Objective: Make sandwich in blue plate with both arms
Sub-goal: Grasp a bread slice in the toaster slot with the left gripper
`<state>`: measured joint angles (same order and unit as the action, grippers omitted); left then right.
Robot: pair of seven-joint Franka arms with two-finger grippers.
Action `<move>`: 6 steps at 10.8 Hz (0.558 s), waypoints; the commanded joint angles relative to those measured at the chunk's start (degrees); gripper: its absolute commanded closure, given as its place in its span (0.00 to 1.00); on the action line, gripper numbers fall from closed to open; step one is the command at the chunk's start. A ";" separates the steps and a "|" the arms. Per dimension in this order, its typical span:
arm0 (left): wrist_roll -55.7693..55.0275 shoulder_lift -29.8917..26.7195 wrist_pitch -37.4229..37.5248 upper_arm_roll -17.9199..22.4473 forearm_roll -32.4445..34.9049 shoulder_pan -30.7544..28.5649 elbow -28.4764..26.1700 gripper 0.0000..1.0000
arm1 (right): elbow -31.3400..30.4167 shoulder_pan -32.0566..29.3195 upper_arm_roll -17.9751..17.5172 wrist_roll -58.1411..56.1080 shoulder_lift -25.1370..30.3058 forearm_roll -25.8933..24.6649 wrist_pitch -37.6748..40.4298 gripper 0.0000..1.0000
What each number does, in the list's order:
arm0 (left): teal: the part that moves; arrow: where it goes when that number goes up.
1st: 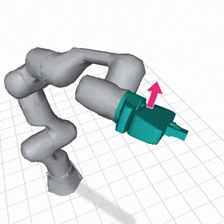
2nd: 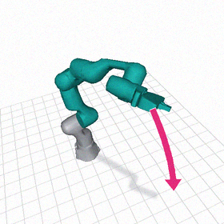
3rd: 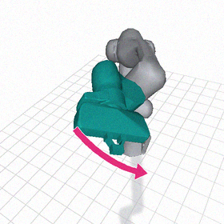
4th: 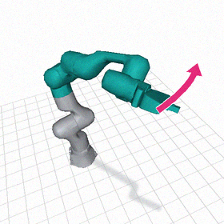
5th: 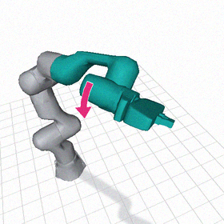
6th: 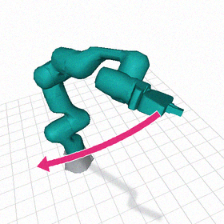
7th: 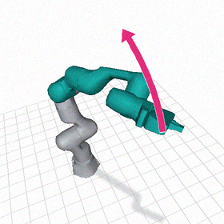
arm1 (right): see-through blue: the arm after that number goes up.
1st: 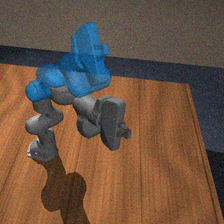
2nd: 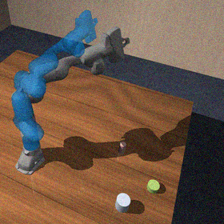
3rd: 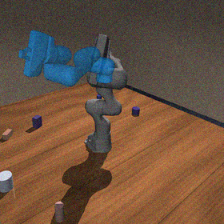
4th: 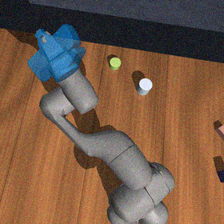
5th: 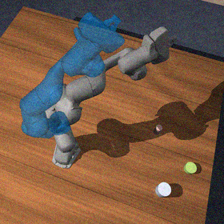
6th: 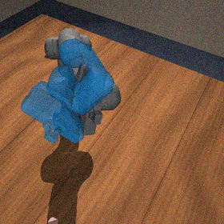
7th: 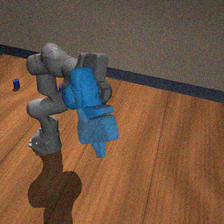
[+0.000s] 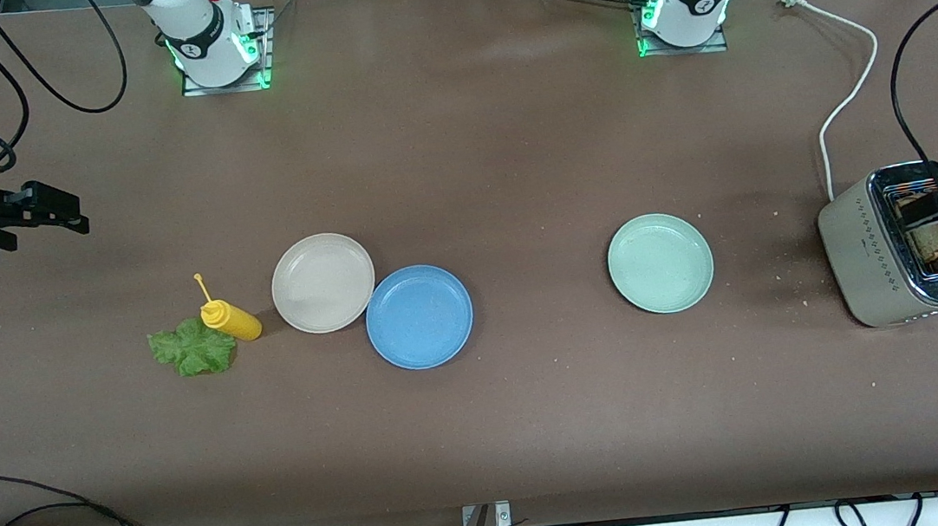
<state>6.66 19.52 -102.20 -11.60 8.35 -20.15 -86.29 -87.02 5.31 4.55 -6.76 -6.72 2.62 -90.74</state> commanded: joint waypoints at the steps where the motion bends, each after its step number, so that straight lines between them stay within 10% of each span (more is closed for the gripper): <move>1: 1.16 4.72 -3.87 -0.53 1.84 -2.87 1.48 0.00 | 0.80 -0.12 0.02 -0.36 0.04 0.54 0.30 0.00; 6: 1.16 6.23 -4.24 -0.53 2.11 -6.12 0.52 0.01 | 0.80 -0.12 0.02 -0.36 0.04 0.54 0.30 0.00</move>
<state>7.13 25.33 -106.92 -11.44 8.86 -25.00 -86.18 -87.01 5.30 4.56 -6.76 -6.73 2.62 -90.74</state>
